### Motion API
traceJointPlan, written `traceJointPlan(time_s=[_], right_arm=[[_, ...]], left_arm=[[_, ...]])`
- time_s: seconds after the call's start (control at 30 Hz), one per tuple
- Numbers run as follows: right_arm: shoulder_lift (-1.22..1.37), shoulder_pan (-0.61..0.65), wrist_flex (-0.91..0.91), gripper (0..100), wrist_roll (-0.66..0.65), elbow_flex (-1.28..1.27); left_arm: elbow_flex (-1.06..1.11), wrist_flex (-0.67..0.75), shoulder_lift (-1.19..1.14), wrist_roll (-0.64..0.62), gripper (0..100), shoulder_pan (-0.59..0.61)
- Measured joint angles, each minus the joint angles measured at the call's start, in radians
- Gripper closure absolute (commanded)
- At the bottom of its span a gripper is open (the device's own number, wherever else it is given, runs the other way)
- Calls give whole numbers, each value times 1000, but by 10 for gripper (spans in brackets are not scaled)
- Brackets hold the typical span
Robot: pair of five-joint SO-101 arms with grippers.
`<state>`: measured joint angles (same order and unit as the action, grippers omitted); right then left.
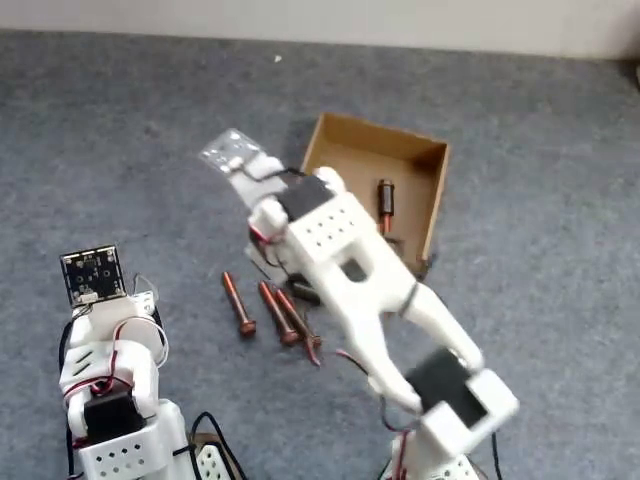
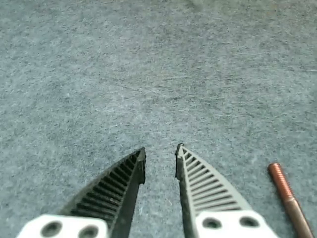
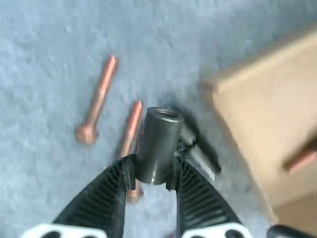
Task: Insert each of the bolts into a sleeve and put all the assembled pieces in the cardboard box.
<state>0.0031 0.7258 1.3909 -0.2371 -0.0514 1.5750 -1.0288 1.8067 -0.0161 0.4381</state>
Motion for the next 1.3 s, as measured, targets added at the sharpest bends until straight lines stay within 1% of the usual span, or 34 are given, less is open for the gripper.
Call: traceJointPlan(time_s=[0.2, 0.27, 0.4, 0.47, 0.57, 0.67, 0.87, 1.1, 1.3], right_arm=[[-259, -46, -2, 994, 0, -319], [-310, -80, -32, 994, -2, -414], [-330, -161, -115, 992, -2, -574], [-330, -181, -146, 988, -2, -632], [-334, -186, -196, 934, -2, -703], [-336, -184, -238, 899, -2, -741], [-316, -186, -255, 896, -2, -750], [-147, -184, -302, 896, 46, -750], [-132, -184, -305, 899, 46, -747]], left_arm=[[0, 3, 0, 0, 874, 0], [0, 3, 0, 0, 874, 0], [0, 3, 0, 0, 874, 0], [0, 3, 0, 0, 874, 0], [0, 3, 0, 0, 874, 0], [0, 3, 0, 0, 874, 0], [0, 3, 0, 0, 874, 0], [0, 3, 0, 0, 874, 0], [0, 3, 0, 0, 874, 0]])
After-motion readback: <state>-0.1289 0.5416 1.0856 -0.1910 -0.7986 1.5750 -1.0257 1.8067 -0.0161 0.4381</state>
